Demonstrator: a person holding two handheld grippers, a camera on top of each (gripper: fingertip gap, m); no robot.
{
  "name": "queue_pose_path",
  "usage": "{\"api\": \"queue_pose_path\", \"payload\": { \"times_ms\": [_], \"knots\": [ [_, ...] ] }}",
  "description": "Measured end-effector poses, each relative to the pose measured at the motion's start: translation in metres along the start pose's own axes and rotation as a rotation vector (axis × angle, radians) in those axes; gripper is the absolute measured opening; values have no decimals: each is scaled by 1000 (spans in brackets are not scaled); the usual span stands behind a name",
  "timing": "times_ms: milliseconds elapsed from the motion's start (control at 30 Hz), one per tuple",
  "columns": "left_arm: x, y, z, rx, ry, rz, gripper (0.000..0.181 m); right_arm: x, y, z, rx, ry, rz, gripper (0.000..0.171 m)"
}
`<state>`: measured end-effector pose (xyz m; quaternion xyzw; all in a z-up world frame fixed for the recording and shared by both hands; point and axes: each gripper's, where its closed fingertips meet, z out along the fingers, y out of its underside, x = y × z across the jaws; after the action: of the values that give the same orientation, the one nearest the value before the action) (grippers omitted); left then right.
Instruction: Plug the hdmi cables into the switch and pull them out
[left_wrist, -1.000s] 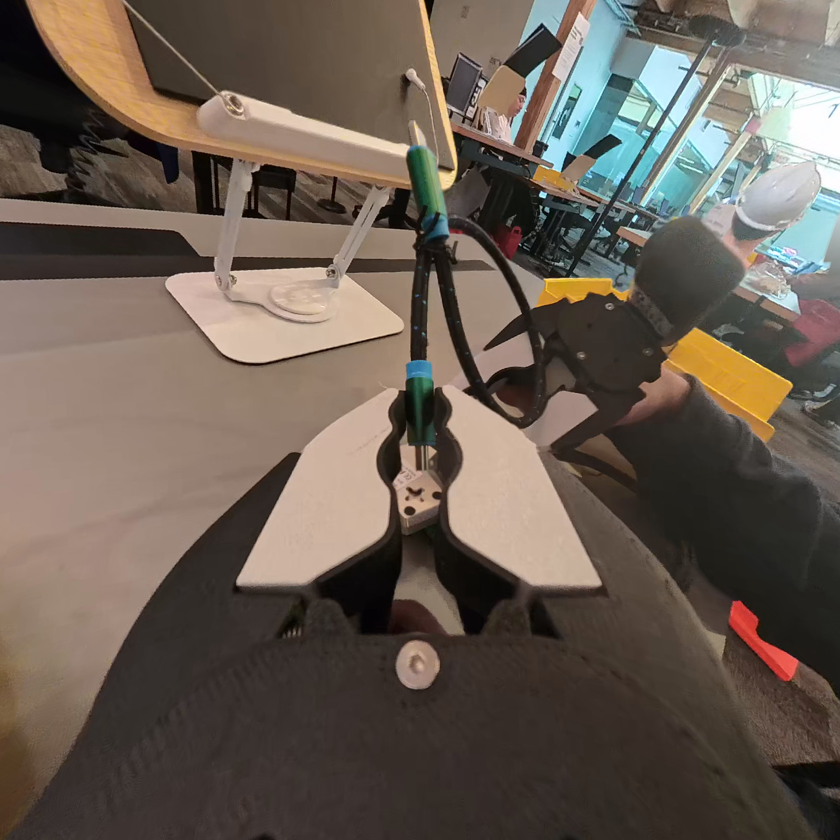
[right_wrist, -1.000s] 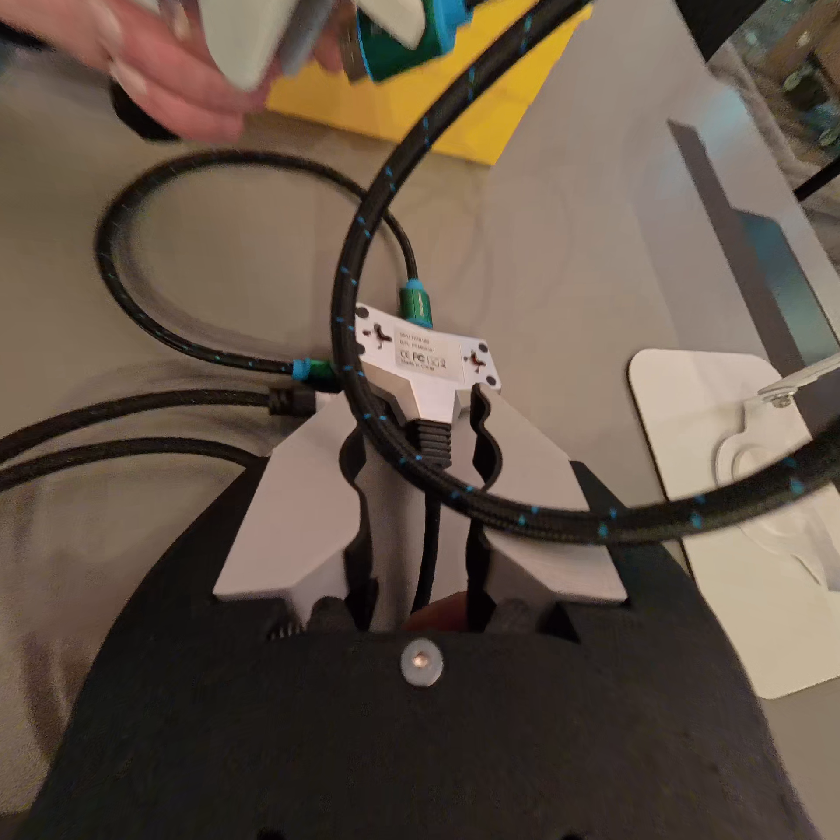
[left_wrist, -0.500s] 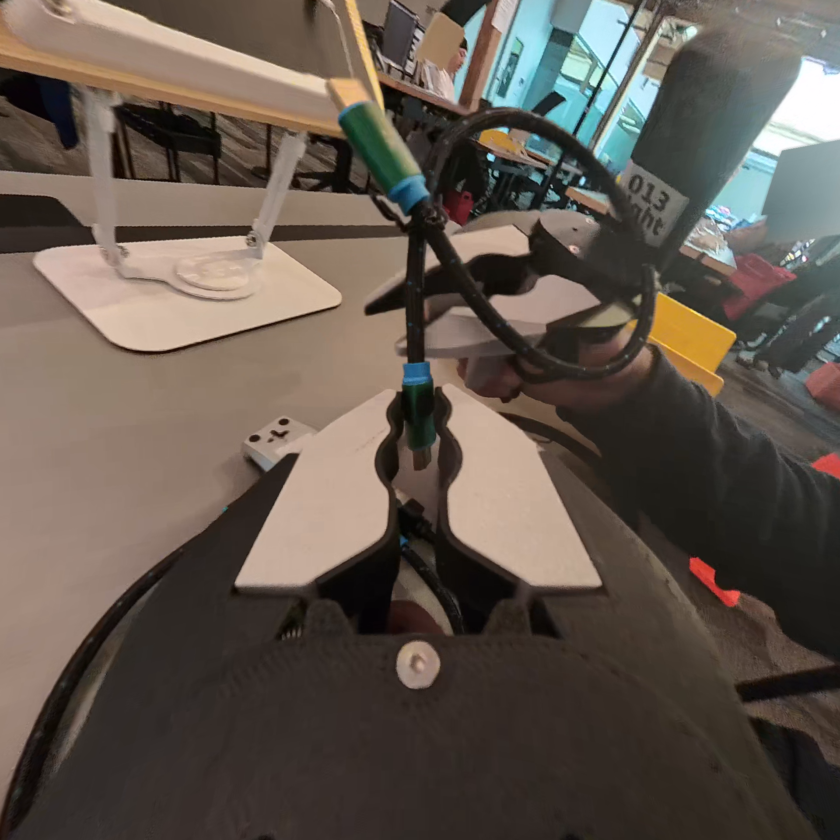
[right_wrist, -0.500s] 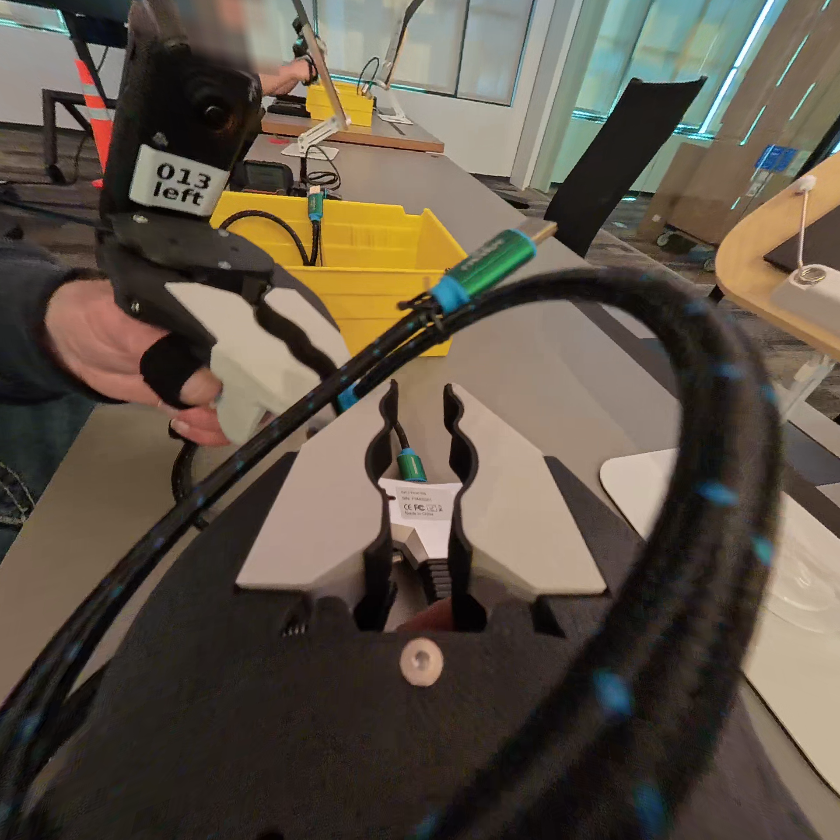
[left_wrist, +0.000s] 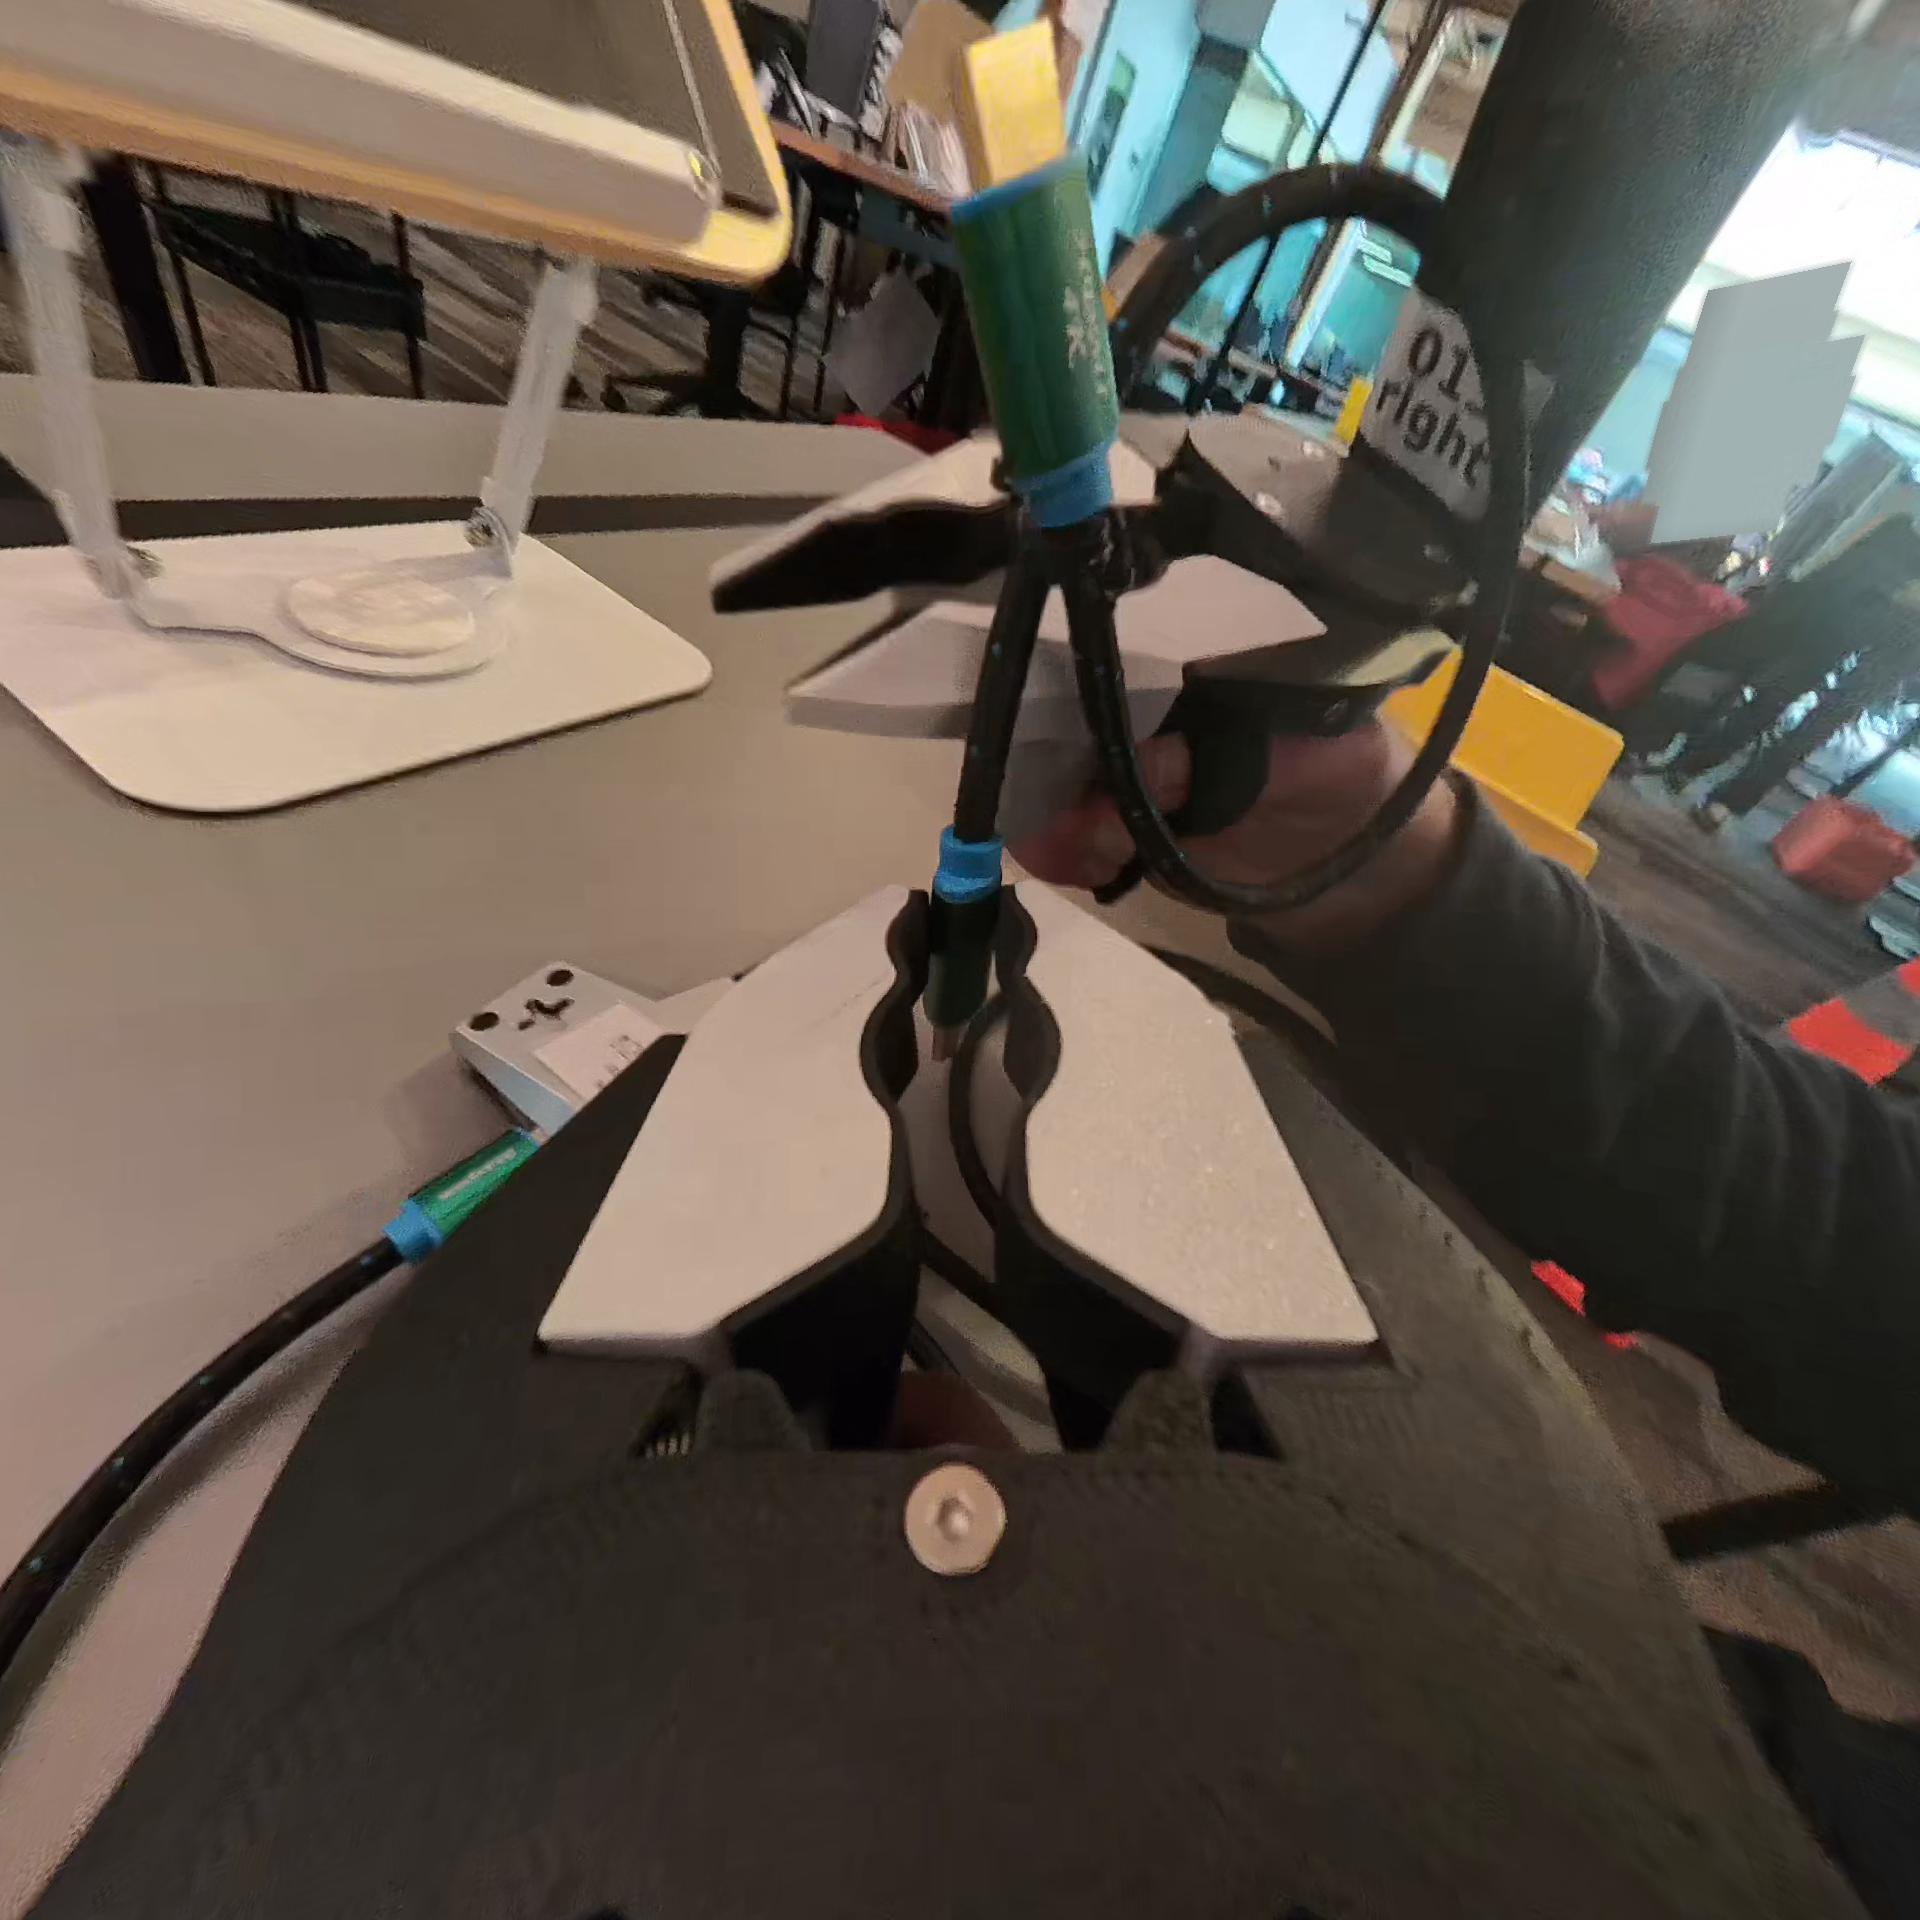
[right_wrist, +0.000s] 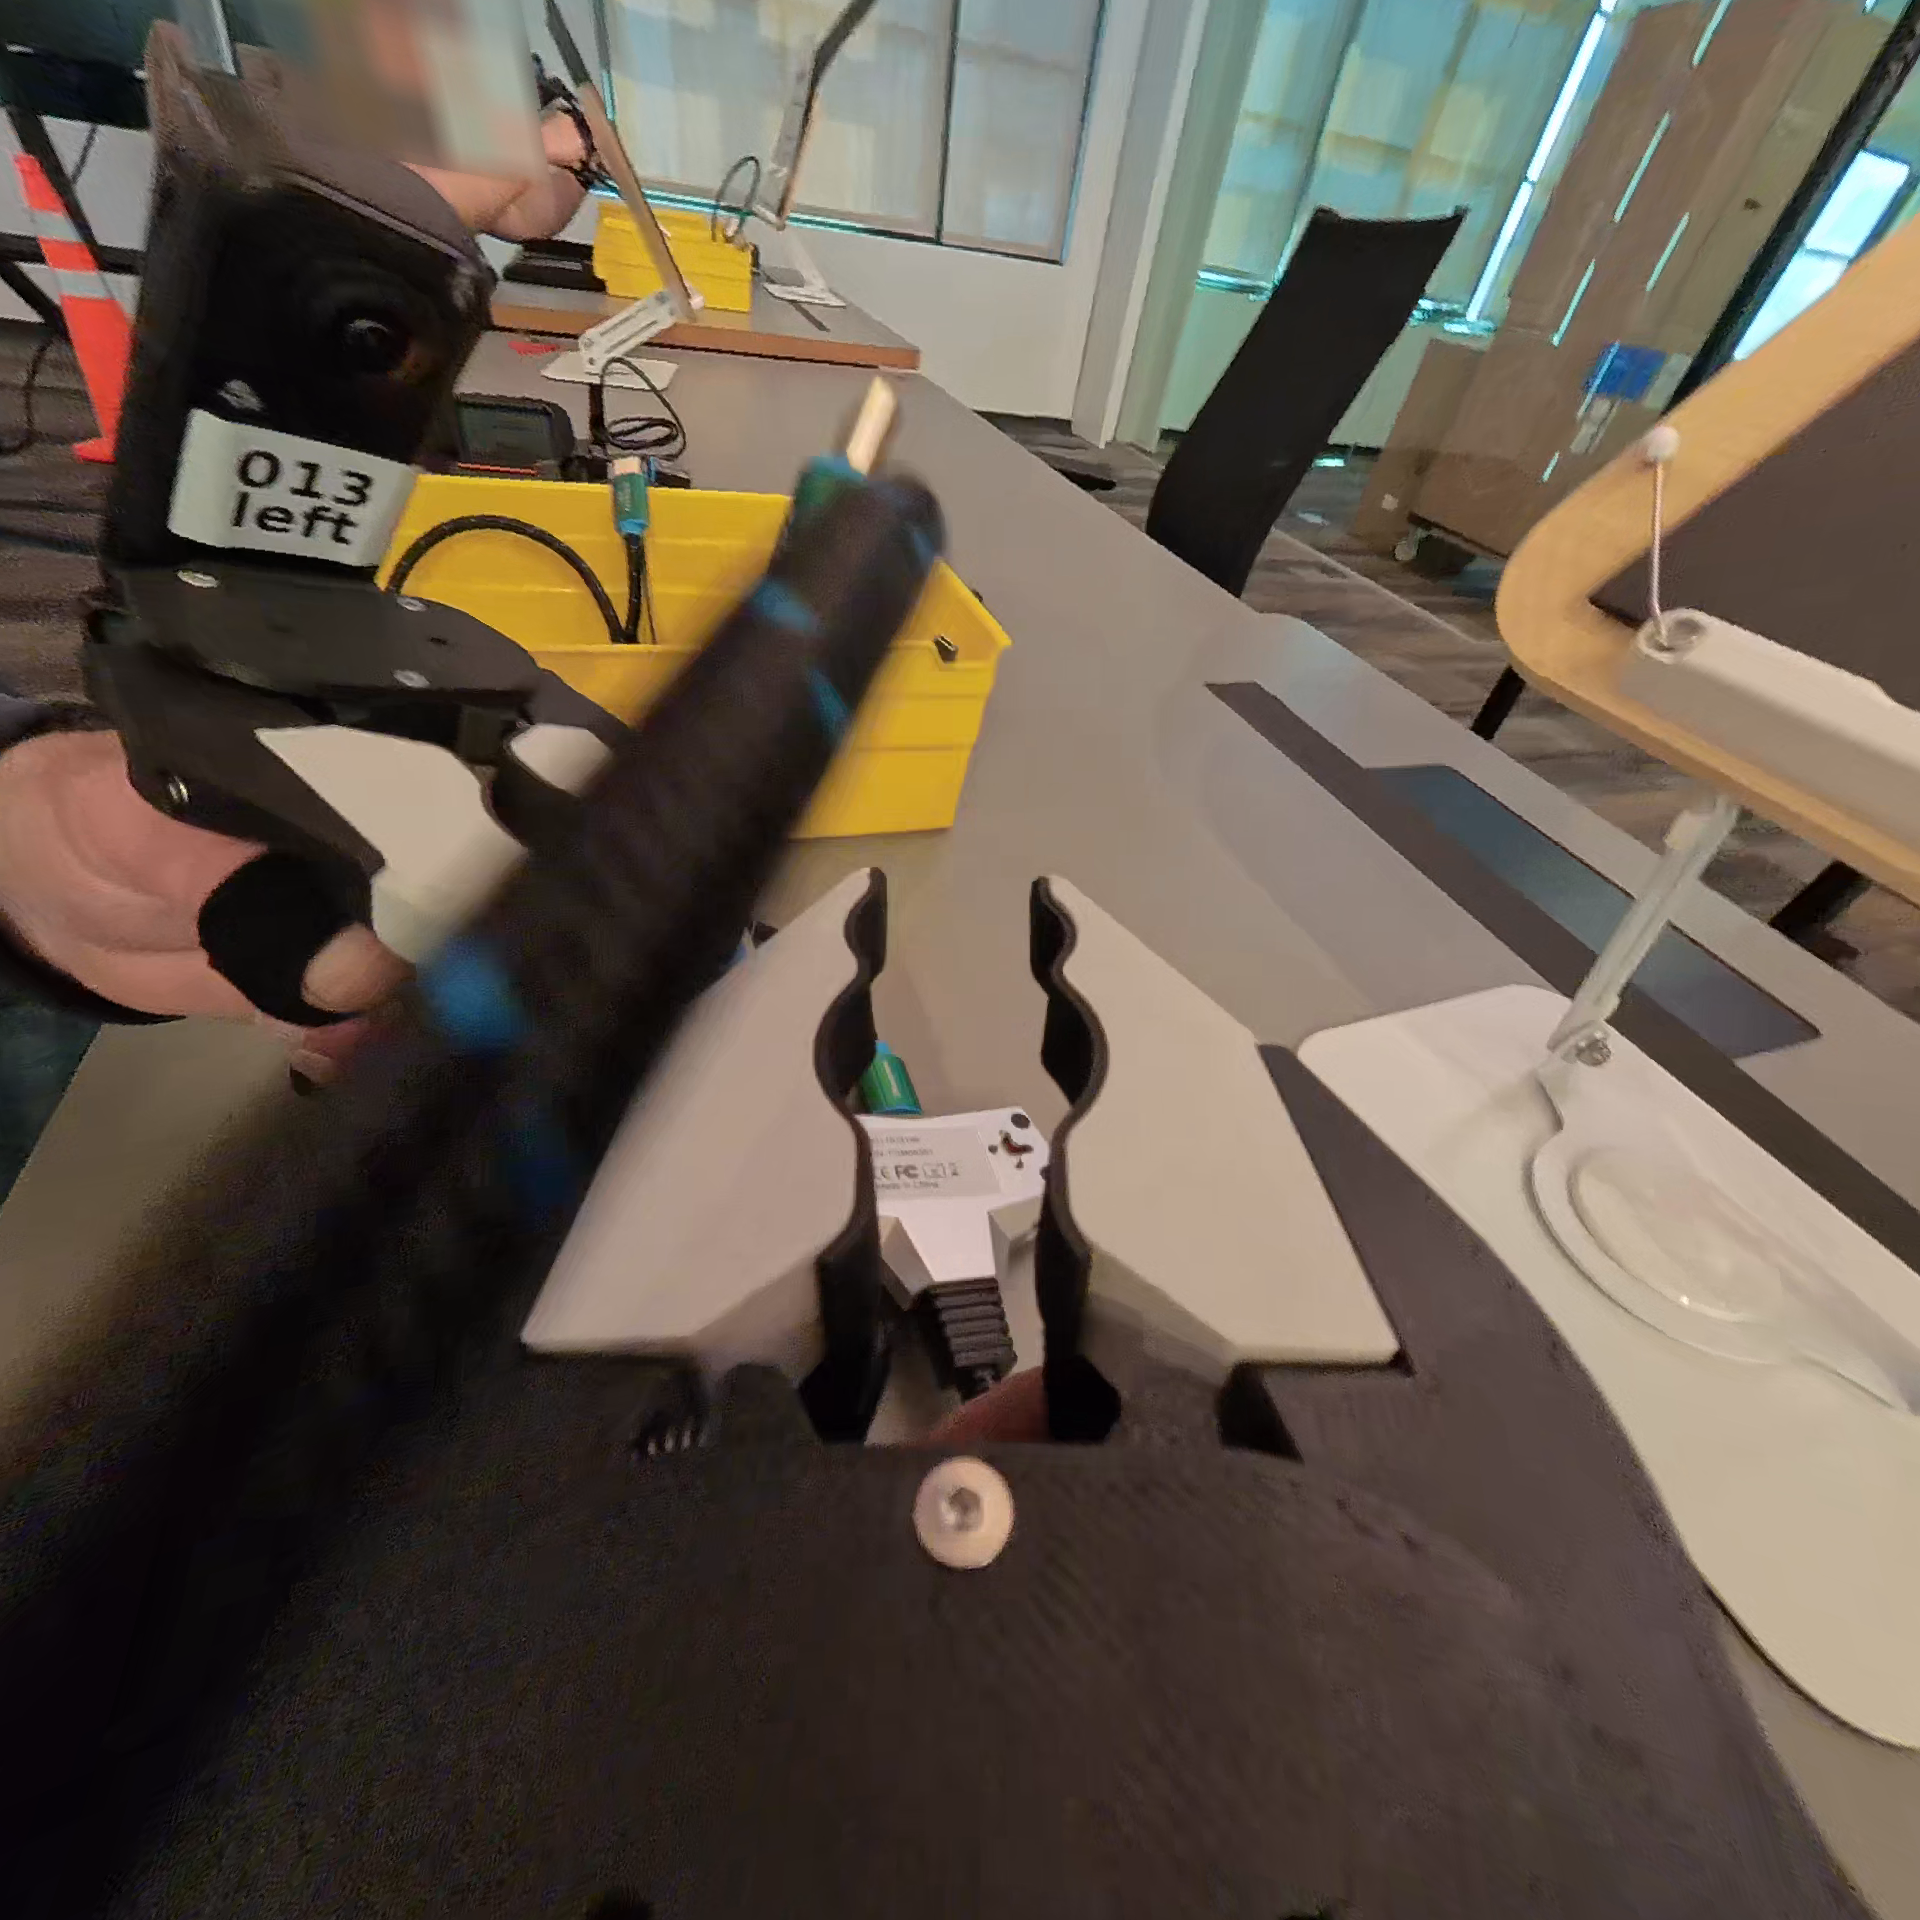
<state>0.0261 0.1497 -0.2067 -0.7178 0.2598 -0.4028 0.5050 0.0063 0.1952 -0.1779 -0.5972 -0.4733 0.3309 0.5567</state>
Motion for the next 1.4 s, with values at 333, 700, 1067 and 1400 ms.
{"api": "queue_pose_path", "payload": {
  "times_ms": [333, 700, 1067, 1400],
  "knots": [
    [-25, -49, -27, 317, -21, -245, 11, 5, 40, 6, -188, -9, 20, 32],
    [-24, -57, -24, 402, -4, -335, 11, -38, 5, 25, -36, -4, -242, 41],
    [-26, -55, -24, 388, -33, -310, 12, -34, -10, 21, 32, 49, -235, 35],
    [-21, -50, -20, 390, -23, -322, 12, -31, -12, 19, 28, 79, -268, 47]
  ]
}}
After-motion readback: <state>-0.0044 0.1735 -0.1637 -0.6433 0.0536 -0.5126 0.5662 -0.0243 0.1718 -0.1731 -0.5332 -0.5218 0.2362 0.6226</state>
